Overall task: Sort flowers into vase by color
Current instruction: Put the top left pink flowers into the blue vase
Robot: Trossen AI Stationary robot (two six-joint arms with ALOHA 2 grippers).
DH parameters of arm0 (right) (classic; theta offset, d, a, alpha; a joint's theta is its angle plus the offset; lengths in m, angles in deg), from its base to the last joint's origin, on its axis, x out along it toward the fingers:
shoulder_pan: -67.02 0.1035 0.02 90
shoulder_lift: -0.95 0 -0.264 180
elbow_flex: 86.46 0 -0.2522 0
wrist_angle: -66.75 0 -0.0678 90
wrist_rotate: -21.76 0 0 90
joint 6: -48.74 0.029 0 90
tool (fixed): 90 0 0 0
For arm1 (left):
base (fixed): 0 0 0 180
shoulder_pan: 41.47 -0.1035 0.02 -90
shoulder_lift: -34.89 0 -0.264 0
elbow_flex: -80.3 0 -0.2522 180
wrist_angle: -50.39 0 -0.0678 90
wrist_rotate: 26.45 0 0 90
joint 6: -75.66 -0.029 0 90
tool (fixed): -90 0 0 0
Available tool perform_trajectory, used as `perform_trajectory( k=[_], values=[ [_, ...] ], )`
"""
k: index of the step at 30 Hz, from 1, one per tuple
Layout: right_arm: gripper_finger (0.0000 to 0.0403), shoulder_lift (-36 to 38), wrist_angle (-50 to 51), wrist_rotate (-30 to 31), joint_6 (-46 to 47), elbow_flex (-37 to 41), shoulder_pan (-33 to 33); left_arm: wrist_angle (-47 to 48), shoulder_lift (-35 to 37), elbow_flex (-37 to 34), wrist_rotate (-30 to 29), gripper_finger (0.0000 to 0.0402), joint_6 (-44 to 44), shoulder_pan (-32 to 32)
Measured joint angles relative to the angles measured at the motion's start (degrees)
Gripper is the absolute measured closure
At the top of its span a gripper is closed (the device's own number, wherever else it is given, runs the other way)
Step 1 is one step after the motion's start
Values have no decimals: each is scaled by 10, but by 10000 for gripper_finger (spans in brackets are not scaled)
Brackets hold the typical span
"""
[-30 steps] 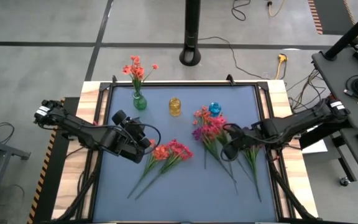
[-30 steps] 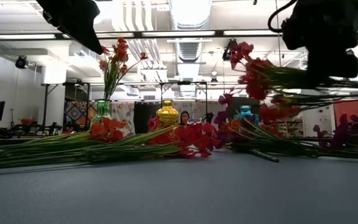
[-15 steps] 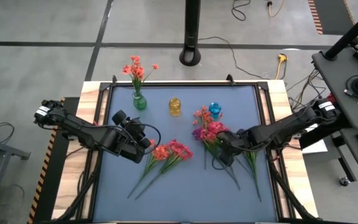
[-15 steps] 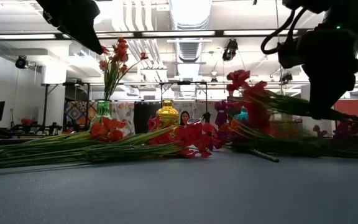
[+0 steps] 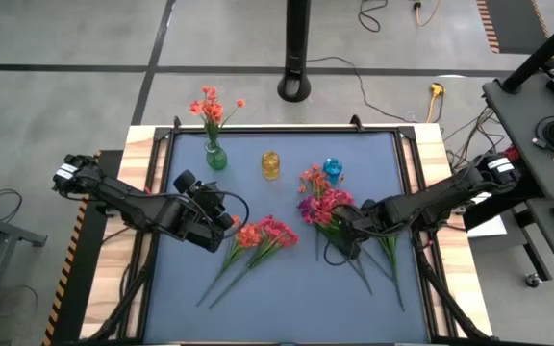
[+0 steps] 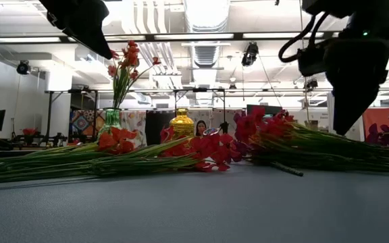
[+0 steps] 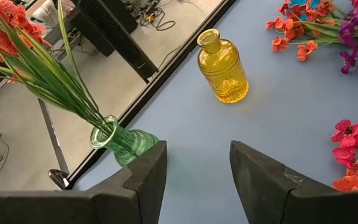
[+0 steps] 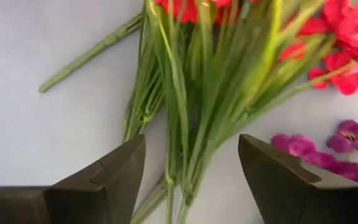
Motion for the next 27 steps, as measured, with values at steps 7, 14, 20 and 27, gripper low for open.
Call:
perform_trajectory(
  k=[7,14,20,27],
  values=[
    [150,-60,-10,7,-5,-8,0,0,0,0,0,242,0,0],
    [195,-75,-7,17,-3,-29,-1,0,0,-2,0,242,0,0],
    [254,-72,-7,18,5,-31,-2,0,0,-3,0,242,0,0],
    [348,-72,-7,26,5,-31,-2,0,0,-3,0,242,0,0]
  ],
)
